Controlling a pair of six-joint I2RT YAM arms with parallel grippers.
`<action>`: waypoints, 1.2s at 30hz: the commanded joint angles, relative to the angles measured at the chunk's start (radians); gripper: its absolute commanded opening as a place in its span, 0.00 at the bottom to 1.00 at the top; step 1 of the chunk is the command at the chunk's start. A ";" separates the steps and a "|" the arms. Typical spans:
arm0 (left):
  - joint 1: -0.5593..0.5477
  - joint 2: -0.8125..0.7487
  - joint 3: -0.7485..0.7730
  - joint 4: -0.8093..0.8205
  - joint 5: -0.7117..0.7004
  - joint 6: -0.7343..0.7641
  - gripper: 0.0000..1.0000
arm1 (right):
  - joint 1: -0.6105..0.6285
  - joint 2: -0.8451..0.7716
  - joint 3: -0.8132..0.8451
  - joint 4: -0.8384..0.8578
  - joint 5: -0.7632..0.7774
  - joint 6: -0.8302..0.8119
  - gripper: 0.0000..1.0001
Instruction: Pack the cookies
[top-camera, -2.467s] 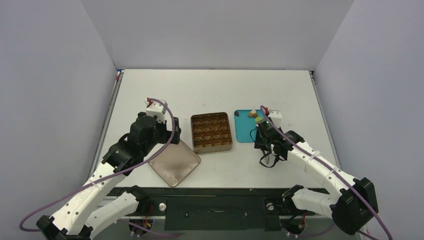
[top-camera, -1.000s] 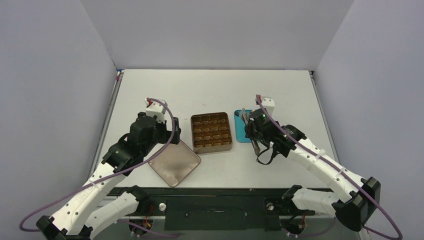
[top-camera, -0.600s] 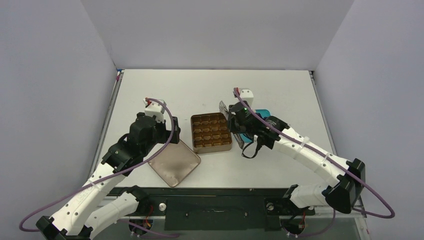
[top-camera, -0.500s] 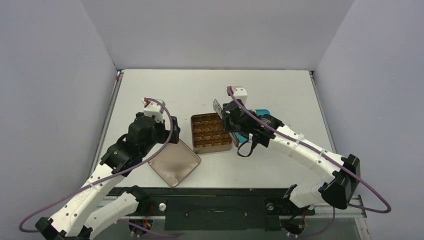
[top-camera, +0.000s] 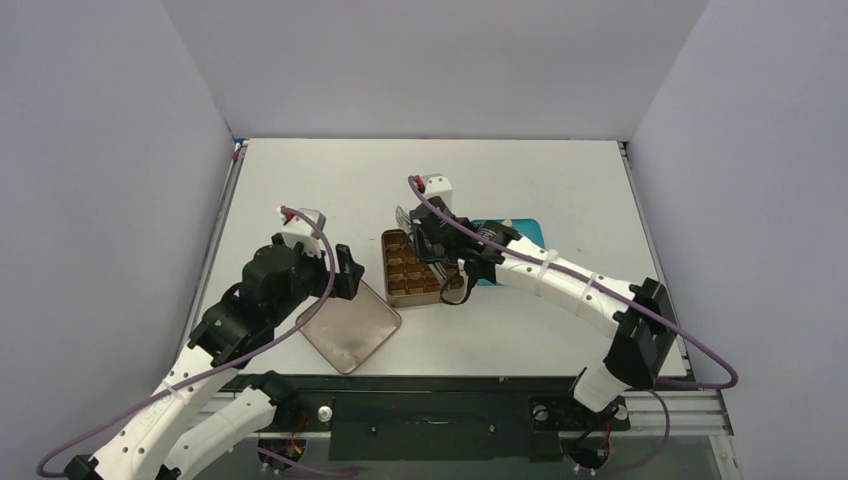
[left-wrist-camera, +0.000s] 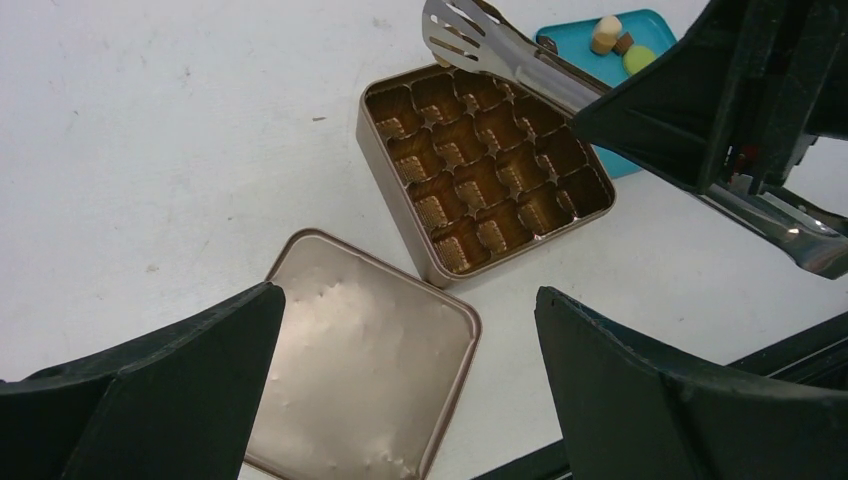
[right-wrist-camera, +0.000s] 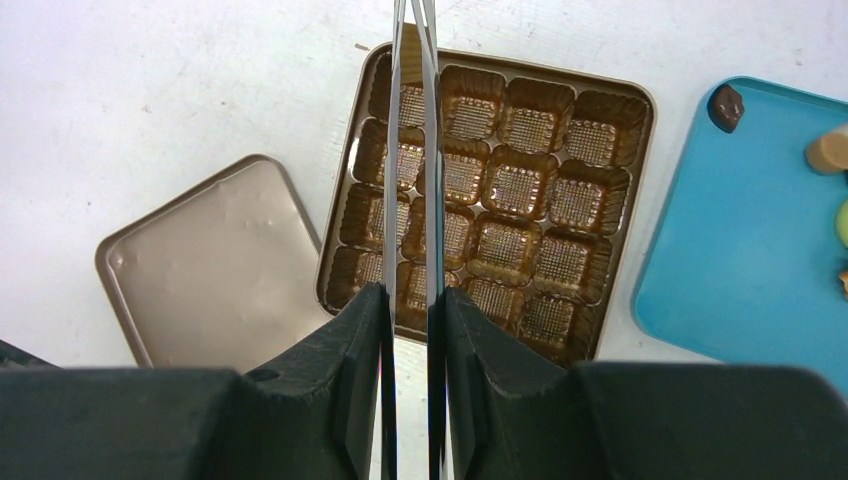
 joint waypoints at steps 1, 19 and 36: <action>0.002 -0.015 -0.018 0.061 0.038 0.002 0.97 | 0.014 0.043 0.056 0.061 -0.008 -0.020 0.09; 0.005 -0.018 -0.035 0.032 -0.015 0.008 0.97 | 0.016 0.188 0.091 0.107 -0.023 0.002 0.13; 0.008 -0.009 -0.037 0.026 -0.021 0.010 0.97 | 0.018 0.177 0.031 0.126 -0.013 0.026 0.24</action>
